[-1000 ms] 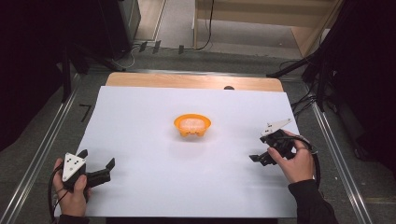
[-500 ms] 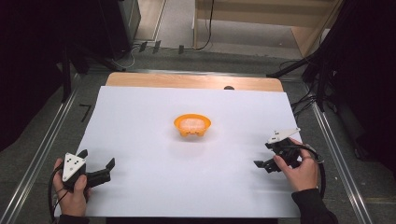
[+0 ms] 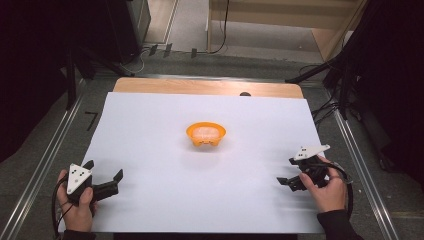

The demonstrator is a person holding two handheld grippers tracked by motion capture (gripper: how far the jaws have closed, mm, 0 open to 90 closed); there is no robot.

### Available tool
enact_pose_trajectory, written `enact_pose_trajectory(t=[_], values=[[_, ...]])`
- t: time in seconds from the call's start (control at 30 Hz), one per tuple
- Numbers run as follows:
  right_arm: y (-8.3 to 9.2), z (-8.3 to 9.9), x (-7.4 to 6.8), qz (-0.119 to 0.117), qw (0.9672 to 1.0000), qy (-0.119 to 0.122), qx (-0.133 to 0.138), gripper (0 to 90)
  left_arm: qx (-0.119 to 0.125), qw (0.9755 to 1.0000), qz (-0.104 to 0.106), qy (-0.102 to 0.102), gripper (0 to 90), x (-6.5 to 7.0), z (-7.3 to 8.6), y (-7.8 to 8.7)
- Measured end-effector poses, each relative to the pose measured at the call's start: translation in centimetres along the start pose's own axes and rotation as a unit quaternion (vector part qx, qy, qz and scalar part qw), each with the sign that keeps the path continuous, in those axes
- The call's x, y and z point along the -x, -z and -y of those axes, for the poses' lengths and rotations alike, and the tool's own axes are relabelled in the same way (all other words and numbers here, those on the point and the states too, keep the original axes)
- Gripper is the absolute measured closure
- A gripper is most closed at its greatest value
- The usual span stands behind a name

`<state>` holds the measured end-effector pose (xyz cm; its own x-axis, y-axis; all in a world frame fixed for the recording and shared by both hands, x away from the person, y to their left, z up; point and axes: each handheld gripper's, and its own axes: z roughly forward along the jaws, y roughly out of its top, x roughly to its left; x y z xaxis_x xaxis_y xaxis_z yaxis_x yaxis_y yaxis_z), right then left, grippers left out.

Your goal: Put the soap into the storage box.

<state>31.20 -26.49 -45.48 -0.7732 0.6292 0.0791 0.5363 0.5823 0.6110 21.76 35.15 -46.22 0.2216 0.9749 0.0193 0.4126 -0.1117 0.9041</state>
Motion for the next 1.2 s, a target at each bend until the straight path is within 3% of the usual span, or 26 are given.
enact_pose_trajectory(t=[0.67, 1.2], values=[[0.9, 3.5, -0.2, 0.015, 0.9995, -0.012, 0.027, 13.1, 0.0, 1.0, -0.001, -0.001, 0.0, 0.0, 0.0, 0.0], [2.2, 6.0, -0.9, 0.025, 0.9968, -0.021, 0.073, 13.1, 0.001, 1.0, -0.001, -0.001, 0.0, 0.0, 0.0, 0.0]])
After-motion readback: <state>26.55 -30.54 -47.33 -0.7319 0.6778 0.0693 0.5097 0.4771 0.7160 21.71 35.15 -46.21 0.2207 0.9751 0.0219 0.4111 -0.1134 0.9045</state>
